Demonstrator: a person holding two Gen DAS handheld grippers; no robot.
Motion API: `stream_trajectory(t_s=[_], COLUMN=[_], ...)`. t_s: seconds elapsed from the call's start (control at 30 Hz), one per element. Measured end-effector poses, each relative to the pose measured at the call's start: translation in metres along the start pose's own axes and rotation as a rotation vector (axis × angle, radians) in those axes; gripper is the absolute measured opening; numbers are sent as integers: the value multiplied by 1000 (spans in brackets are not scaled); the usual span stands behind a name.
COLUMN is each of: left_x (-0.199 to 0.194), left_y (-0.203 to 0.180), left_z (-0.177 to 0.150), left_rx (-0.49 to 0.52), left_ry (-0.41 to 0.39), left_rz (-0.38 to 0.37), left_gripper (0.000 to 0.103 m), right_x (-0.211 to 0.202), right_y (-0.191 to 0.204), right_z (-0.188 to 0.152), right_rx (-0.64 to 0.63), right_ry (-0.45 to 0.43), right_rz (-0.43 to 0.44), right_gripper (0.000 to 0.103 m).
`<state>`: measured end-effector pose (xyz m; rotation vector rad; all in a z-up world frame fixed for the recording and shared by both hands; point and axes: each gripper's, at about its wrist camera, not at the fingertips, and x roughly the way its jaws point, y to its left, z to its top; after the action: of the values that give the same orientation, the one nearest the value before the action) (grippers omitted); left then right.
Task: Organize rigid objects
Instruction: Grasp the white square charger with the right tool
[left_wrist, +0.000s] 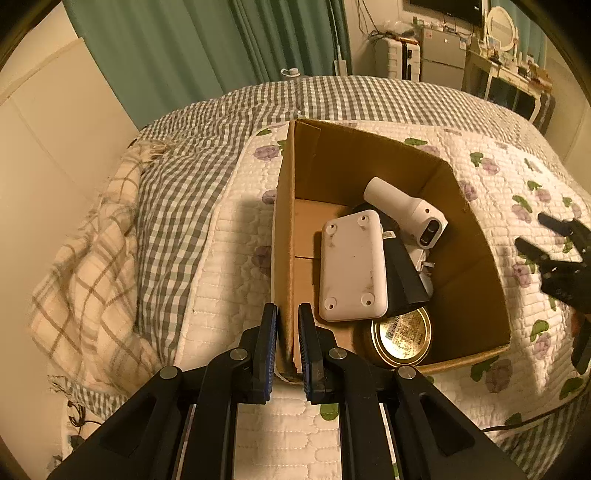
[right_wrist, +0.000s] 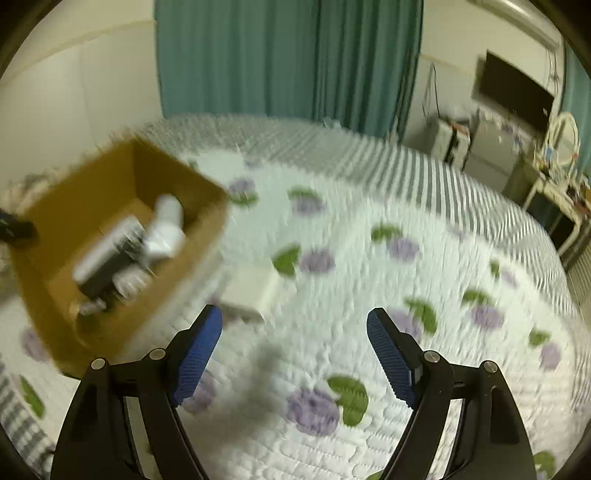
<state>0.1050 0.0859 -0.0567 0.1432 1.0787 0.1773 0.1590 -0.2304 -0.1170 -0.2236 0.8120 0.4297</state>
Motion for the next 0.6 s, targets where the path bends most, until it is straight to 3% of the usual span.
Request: stream_trajectory(t_s=[0.1,0.6], left_x=[0,0], left_y=[1,5], left_z=[0,0], left_rx=[-5,-8], left_ry=[1,-1], left_rz=[-1,-29], left_gripper=[11,11], right_x=[23,75], right_y=[2,31], right_z=[-7,8], right_rx=[-8,-31], right_ry=[64,51], right_rz=[11,126], right_gripper=[81,81])
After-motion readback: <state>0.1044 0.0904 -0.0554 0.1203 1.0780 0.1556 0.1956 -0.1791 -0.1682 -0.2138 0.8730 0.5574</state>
